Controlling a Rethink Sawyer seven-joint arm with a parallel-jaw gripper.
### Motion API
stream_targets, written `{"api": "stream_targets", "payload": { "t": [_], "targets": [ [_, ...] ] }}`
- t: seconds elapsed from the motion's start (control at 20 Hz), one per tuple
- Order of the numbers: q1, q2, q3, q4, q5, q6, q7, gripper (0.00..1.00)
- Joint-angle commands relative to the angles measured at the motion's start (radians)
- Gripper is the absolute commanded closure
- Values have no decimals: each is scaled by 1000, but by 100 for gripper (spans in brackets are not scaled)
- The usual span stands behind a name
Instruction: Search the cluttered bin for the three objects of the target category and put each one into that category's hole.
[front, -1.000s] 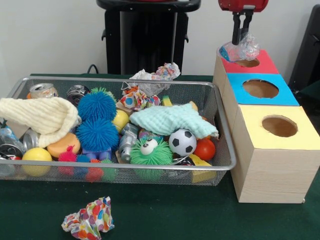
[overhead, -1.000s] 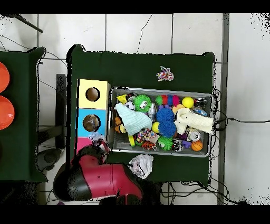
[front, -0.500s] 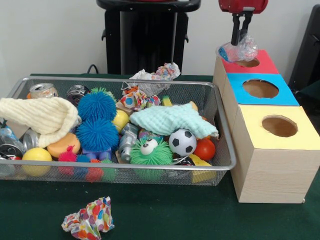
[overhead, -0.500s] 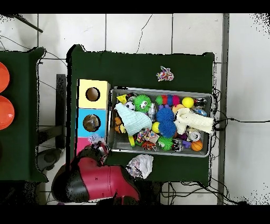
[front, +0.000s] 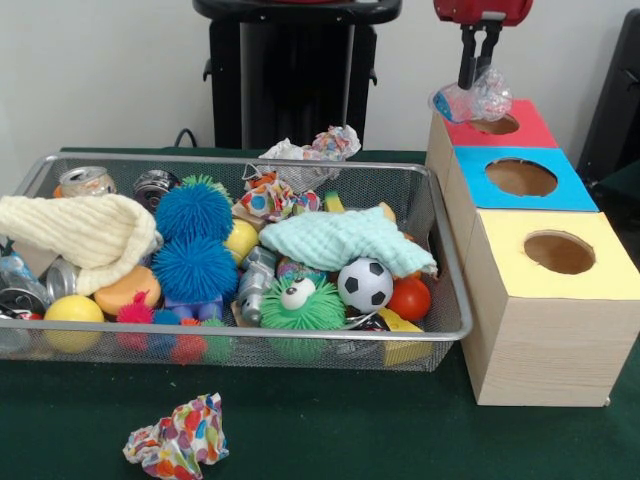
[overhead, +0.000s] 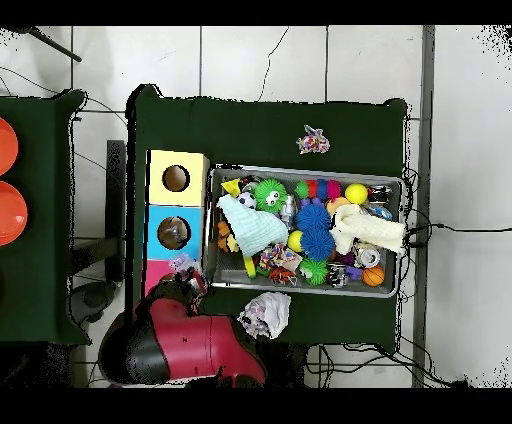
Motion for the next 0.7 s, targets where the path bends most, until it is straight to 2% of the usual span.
{"api": "stream_targets", "payload": {
  "t": [0.05, 0.7],
  "targets": [
    [12, 59, -5, -62, 48, 77, 224, 100],
    [54, 77, -35, -70, 77, 69, 227, 100]
  ]
}}
